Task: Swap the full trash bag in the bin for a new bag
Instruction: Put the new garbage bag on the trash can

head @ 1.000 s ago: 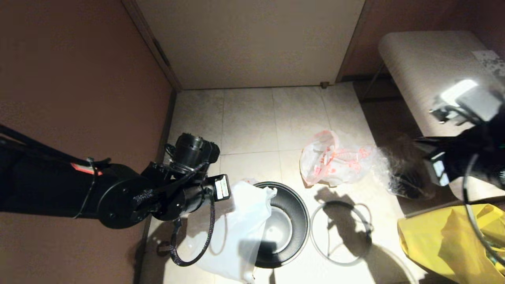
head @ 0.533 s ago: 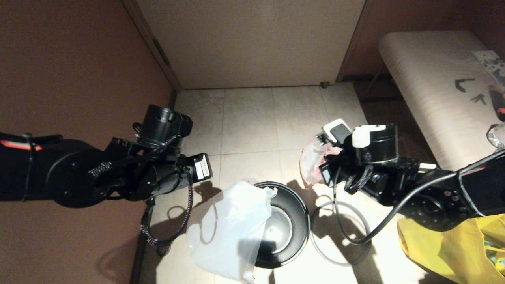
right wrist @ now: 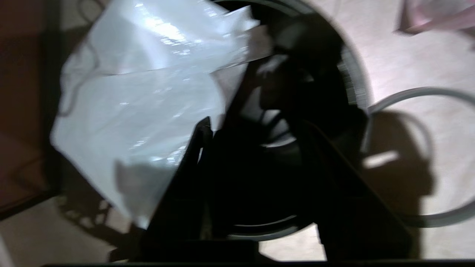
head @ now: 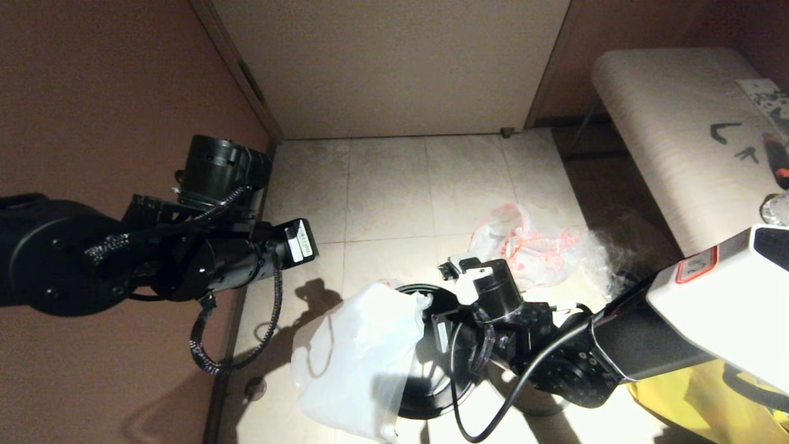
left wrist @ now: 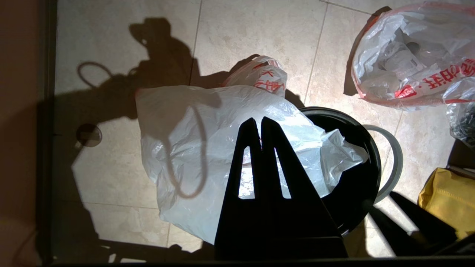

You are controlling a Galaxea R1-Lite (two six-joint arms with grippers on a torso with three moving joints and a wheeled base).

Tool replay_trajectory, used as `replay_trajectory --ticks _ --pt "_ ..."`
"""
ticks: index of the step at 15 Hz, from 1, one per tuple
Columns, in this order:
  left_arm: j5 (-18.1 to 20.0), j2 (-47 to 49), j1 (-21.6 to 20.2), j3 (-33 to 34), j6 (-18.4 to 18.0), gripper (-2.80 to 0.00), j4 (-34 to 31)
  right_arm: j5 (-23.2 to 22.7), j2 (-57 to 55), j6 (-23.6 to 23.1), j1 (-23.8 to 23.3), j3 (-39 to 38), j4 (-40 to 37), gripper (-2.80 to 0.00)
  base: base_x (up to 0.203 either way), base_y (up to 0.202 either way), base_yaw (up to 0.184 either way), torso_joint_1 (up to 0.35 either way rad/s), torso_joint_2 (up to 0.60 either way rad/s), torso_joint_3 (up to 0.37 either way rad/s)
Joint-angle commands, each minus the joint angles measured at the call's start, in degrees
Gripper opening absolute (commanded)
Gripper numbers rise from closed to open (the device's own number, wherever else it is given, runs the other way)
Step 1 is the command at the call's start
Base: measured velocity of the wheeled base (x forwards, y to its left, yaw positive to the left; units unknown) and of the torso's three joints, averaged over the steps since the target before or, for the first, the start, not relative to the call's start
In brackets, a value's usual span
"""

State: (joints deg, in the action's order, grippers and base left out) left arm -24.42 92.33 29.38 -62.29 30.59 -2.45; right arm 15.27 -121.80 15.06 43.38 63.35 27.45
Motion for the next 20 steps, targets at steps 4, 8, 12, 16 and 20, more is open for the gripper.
replay_trajectory --ticks 4,8,12,16,20 --pt "-0.1 -0.14 -0.29 -0.02 0.18 -2.8 -0.01 -3.48 -6.23 6.06 0.48 4.8 0.31 0.0 0.0 0.0 0.0 0.0 0.0 0.0" --pt "-0.1 0.39 -0.2 -0.03 0.25 -2.8 0.19 -4.02 -10.74 10.48 0.56 9.48 0.23 0.0 0.0 0.0 0.0 0.0 0.0 0.0" --pt "-0.1 0.88 -0.29 -0.02 0.3 -2.8 0.43 -4.11 -15.53 10.6 0.23 12.96 0.23 0.0 0.0 0.0 0.0 0.0 0.0 0.0" --pt "-0.01 2.01 0.24 0.07 0.52 -2.8 0.52 -4.18 -21.35 10.44 1.05 18.73 -0.35 -2.8 0.0 0.0 0.0 0.0 0.0 0.0" --pt "-0.02 3.44 0.24 0.07 0.7 -2.8 0.6 -3.71 -26.6 7.88 1.6 23.72 -1.97 -2.8 0.0 0.0 0.0 0.0 0.0 0.0"
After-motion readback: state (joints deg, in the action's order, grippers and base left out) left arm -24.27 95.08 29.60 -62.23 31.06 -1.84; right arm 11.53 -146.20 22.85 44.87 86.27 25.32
